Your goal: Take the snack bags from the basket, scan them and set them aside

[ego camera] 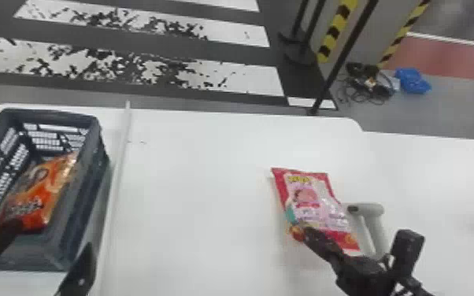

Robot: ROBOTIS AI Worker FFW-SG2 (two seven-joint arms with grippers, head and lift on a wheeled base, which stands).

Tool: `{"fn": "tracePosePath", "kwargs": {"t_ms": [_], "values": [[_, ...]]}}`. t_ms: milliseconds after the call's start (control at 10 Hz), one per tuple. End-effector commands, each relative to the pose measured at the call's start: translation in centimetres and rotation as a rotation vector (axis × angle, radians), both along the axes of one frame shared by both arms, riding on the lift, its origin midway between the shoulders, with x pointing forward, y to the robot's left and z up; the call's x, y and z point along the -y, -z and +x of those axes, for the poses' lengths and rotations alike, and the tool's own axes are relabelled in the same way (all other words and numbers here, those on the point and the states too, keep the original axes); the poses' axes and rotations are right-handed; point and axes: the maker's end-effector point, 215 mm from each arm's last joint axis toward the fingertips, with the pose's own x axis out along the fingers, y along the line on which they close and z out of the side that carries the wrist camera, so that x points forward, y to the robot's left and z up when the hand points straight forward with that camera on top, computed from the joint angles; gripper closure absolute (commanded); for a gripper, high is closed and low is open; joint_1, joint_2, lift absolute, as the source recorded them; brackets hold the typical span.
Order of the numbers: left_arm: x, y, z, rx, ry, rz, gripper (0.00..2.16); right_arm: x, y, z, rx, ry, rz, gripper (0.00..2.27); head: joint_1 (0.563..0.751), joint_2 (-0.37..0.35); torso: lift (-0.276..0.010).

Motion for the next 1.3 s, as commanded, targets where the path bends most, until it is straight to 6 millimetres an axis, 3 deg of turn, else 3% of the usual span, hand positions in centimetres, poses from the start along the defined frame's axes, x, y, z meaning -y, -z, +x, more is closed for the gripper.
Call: {"fn": "tracePosePath", "kwargs": {"t_ms": [0,200,300,600,800,1000,1200], "values": [[0.1,0.1,-0.1,0.002,0.002,-0.004,0.07,-0.2,-3.5,-0.2,0.042,0.002,0.026,2.25,0.695,-0.232,-0.075],[0.2,-0.5,-0.5,0.028,0.005,-0.011,0.07,1.0,-5.6,1.7,0.069,0.018,0.011,2.25,0.695,-0.234,-0.075],[0.1,-1.2,-0.9,0.051,0.002,-0.012,0.07,2.0,-5.2,3.1,0.074,0.033,-0.023,2.25,0.695,-0.243,-0.075],[-0.2,-0.6,-1.3,0.035,0.000,-0.006,0.07,4.8,-1.2,7.3,0.086,0.051,-0.100,2.25,0.695,-0.271,-0.075],[-0.4,-0.1,-1.3,0.023,-0.008,0.000,0.07,6.5,0.2,9.7,0.118,0.061,-0.145,2.25,0.695,-0.286,-0.075],[-0.5,0.3,-1.2,0.015,-0.015,0.005,0.07,6.4,1.1,10.0,0.110,0.050,-0.152,2.25,0.695,-0.295,-0.075],[-0.4,0.7,-0.6,0.018,-0.019,0.000,0.07,5.2,2.7,8.3,0.083,0.027,-0.153,2.25,0.695,-0.290,-0.075]]}}
